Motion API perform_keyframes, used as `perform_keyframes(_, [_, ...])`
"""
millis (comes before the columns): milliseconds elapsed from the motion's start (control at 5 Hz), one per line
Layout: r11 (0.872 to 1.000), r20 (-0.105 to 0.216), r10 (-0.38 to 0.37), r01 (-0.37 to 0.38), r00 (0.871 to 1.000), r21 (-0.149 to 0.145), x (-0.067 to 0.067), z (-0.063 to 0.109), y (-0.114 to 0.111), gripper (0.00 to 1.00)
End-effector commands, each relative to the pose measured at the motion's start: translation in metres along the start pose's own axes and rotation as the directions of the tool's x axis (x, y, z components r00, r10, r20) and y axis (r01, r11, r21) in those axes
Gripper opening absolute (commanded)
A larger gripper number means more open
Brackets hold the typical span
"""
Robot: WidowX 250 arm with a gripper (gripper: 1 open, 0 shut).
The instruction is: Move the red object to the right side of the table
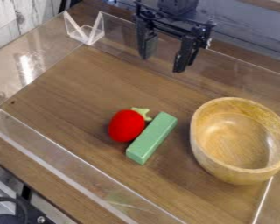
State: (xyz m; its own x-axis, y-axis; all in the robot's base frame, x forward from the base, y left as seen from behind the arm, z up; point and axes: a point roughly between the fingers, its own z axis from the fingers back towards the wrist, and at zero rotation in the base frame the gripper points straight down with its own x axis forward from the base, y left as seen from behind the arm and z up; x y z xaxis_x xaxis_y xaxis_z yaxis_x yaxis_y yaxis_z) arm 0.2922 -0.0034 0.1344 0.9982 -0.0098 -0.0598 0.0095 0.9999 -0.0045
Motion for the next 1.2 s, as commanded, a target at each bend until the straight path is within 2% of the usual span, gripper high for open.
perform_keyframes(0, [1.000, -0.033, -0.013, 0.013, 0.999, -0.001, 0.001, -0.011, 0.002, 1.00])
perform_keyframes(200, [1.000, -0.054, 0.011, -0.011, 0.998, -0.005, -0.020, -0.036, 0.006, 1.00])
perform_keyframes(400, [0.999, -0.063, 0.039, -0.039, 0.997, -0.001, -0.041, -0.059, 0.019, 0.00])
perform_keyframes(600, [1.000, -0.056, -0.004, 0.004, 0.998, -0.001, -0.066, -0.058, 0.031, 1.00])
perform_keyframes(800, [0.999, -0.045, -0.040, 0.040, 0.998, 0.004, -0.074, -0.056, 0.041, 1.00])
perform_keyframes(1000, [1.000, -0.027, -0.017, 0.017, 0.999, -0.002, -0.061, -0.073, 0.043, 1.00])
